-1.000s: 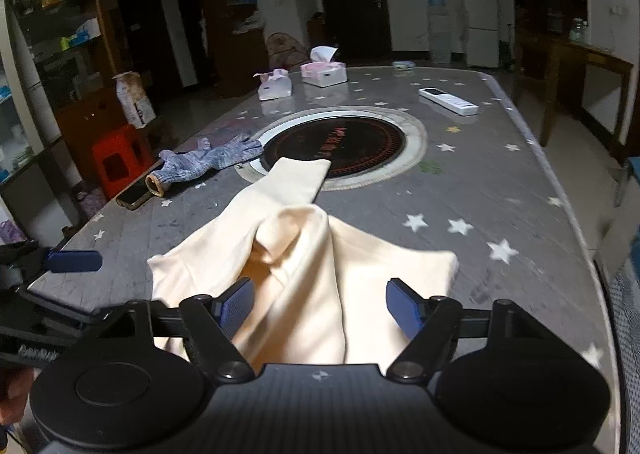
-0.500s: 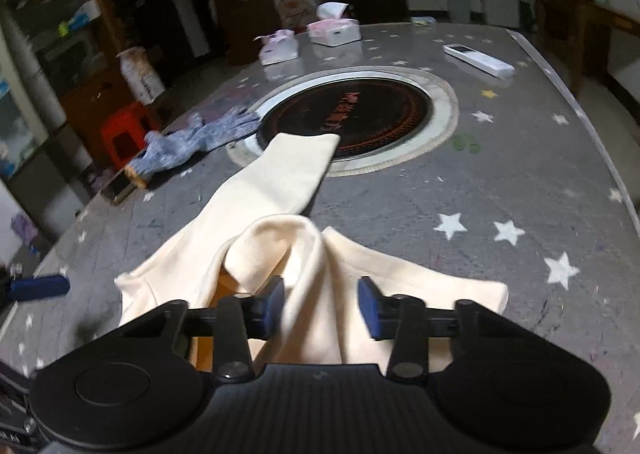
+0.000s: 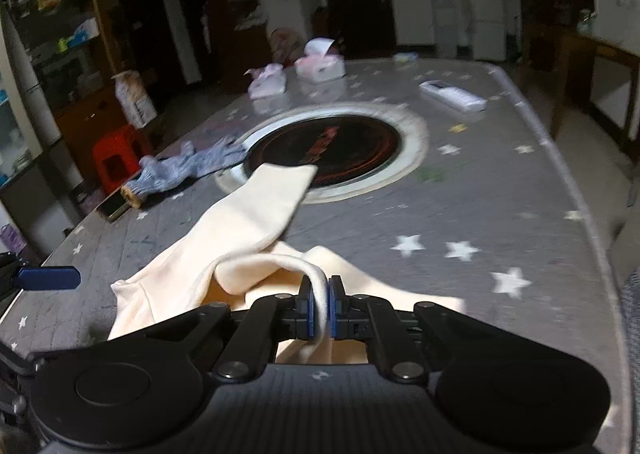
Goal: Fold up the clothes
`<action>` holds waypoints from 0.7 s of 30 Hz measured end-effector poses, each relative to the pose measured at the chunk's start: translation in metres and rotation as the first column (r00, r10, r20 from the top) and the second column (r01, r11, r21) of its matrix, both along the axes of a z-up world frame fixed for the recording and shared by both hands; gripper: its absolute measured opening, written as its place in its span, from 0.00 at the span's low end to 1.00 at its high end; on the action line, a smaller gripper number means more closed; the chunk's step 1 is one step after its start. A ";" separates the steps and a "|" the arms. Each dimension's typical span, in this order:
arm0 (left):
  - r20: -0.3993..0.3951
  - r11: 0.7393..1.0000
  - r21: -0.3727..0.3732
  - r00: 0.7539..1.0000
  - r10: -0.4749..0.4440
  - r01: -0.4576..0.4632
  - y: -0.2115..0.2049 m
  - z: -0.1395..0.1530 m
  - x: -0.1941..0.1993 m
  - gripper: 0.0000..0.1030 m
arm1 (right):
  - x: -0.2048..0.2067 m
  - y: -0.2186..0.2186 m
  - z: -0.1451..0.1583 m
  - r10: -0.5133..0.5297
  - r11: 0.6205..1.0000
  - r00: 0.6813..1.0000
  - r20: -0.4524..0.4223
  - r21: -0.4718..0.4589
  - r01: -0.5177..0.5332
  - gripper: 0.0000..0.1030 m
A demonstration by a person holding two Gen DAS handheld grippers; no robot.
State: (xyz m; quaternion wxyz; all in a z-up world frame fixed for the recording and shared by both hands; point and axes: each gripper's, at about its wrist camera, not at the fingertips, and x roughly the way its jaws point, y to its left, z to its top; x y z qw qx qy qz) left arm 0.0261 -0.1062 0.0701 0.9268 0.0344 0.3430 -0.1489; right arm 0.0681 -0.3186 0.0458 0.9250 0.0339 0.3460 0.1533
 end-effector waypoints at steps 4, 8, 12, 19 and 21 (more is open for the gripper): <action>0.002 0.999 0.000 0.999 -0.043 0.043 -0.014 -0.001 0.005 1.00 | -0.030 -0.024 0.012 -0.071 0.997 0.996 0.054 -0.021 0.072 0.05; -0.016 0.996 0.024 0.996 -0.088 0.089 -0.032 -0.009 0.013 0.99 | -0.081 -0.052 0.020 -0.200 0.977 0.972 0.124 -0.044 0.207 0.05; -0.045 0.993 0.061 0.994 -0.103 0.105 -0.042 -0.021 0.024 0.88 | -0.128 -0.080 0.017 -0.312 0.948 0.942 0.126 -0.031 0.318 0.05; -0.094 0.994 0.027 0.990 -0.105 0.108 -0.031 -0.033 0.029 0.26 | -0.154 -0.098 -0.005 -0.362 0.932 0.932 0.024 -0.016 0.363 0.07; -0.083 0.994 0.010 0.991 -0.106 0.107 -0.024 -0.030 0.025 0.13 | -0.153 -0.097 -0.010 -0.363 0.932 0.932 0.013 -0.020 0.363 0.08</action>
